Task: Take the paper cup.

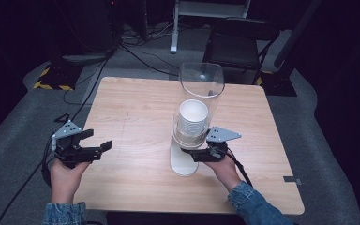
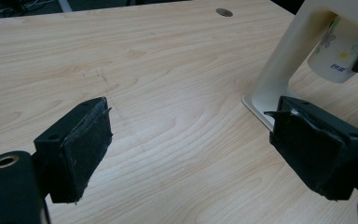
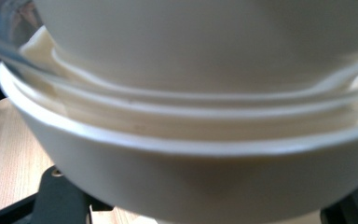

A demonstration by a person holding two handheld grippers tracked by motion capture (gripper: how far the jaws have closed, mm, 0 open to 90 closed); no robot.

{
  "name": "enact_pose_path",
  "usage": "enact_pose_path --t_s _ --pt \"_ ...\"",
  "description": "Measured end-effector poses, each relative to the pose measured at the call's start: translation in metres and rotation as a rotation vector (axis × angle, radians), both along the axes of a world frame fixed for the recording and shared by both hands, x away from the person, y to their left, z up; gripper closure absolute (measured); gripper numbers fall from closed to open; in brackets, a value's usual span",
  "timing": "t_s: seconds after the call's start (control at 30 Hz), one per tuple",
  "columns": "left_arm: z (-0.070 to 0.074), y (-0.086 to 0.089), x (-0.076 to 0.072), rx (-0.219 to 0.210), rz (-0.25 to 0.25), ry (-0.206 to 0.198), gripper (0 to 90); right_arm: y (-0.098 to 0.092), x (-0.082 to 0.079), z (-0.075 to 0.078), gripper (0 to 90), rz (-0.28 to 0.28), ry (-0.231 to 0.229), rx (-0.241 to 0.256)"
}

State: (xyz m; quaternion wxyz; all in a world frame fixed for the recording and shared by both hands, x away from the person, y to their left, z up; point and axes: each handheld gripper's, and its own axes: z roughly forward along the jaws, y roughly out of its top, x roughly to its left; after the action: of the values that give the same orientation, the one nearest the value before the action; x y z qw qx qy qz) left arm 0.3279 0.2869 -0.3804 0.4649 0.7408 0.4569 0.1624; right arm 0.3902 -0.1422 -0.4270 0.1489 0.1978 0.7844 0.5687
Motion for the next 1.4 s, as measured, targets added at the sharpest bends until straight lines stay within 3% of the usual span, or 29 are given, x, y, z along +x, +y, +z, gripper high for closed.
enact_pose_path --t_s 0.4,0.9,1.07,1.4 --pt "0.0 0.0 0.0 -0.008 -0.013 0.0 12.8 -0.002 0.0 -0.004 31.3 0.013 0.012 0.015" --pt "0.001 0.001 0.0 -0.016 -0.015 -0.002 12.8 -0.005 0.003 -0.008 31.4 0.033 -0.019 0.015" --pt "0.001 0.002 -0.001 -0.031 -0.015 -0.003 12.8 -0.006 0.004 -0.009 31.4 0.033 -0.047 -0.008" --pt "0.001 0.003 -0.001 -0.038 -0.017 -0.004 12.8 -0.007 0.005 -0.011 31.4 0.04 -0.053 0.012"
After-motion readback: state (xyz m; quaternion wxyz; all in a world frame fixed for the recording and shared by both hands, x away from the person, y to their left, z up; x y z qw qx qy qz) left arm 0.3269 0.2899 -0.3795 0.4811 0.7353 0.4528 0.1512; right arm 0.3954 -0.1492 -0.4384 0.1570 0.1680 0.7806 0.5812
